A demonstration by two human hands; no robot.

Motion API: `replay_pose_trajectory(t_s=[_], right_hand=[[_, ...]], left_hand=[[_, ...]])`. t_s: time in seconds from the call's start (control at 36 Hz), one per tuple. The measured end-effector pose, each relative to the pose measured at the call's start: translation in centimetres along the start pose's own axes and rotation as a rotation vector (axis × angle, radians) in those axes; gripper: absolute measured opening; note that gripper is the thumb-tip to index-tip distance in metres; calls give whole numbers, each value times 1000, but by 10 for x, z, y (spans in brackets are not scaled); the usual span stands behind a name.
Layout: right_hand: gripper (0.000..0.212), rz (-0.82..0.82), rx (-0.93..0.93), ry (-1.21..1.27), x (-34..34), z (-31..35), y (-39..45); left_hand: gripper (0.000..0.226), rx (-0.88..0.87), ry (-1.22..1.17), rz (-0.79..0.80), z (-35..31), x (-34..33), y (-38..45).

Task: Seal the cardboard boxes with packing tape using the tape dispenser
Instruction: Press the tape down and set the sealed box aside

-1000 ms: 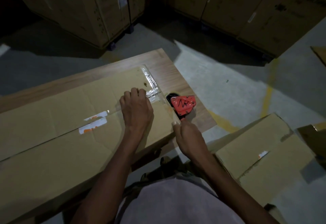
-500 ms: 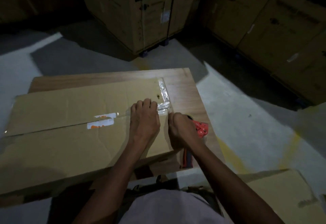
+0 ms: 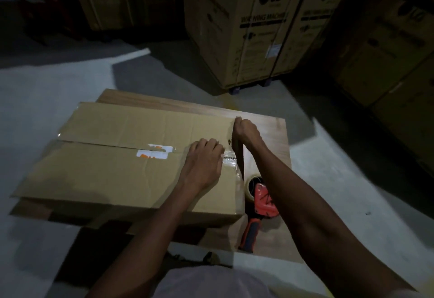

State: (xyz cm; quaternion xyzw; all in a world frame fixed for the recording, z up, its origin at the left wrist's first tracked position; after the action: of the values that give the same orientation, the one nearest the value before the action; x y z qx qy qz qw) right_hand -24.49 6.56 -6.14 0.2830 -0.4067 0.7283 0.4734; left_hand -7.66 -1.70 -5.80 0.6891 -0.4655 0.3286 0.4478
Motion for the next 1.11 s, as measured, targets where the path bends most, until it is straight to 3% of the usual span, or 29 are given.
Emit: replay_pose_trajectory(t_s=[0.11, 0.25, 0.39, 0.47, 0.56, 0.64, 0.75, 0.89, 1.0, 1.11], right_hand=[[68, -1, -44, 111, -7, -4, -18], [59, 15, -84, 116, -20, -14, -62], [63, 65, 0, 164, -30, -38, -127], [46, 66, 55, 266, -29, -56, -167], [38, -15, 20, 299, -35, -73, -199], [33, -117, -62, 385, -57, -81, -226], [55, -242, -209, 551, -85, -79, -250], [65, -393, -306, 765, -106, -57, -276], [74, -178, -318, 851, -142, -26, -287], [76, 69, -350, 823, -178, 10, -279]], left_hand=[[12, 18, -16, -19, -1, 4, 2], [8, 41, -42, -27, 1, 5, 4], [15, 47, -84, 9, 4, 5, 6], [22, 10, -155, 83, 10, 7, 4], [29, -70, -221, 189, 23, 18, -1], [38, -143, -229, 187, 37, 36, -15], [51, -84, -349, 130, 58, 59, -41], [48, -27, -373, 155, 78, 80, -81], [46, 24, -357, 88, 95, 99, -103], [46, 208, -250, -20, 122, 117, -118]])
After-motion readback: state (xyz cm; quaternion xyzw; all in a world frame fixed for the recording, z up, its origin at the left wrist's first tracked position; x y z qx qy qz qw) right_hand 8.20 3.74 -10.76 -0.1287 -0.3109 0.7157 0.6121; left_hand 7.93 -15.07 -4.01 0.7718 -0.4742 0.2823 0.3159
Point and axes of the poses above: each hand's wrist, its own y-axis towards the middle knuckle, its own x-axis out of the back of the hand, z = x × y, the point moved 4 cm from there along y, towards the middle knuckle, and after that the axes turned 6 degrees about -y, right-handed, at the moved point
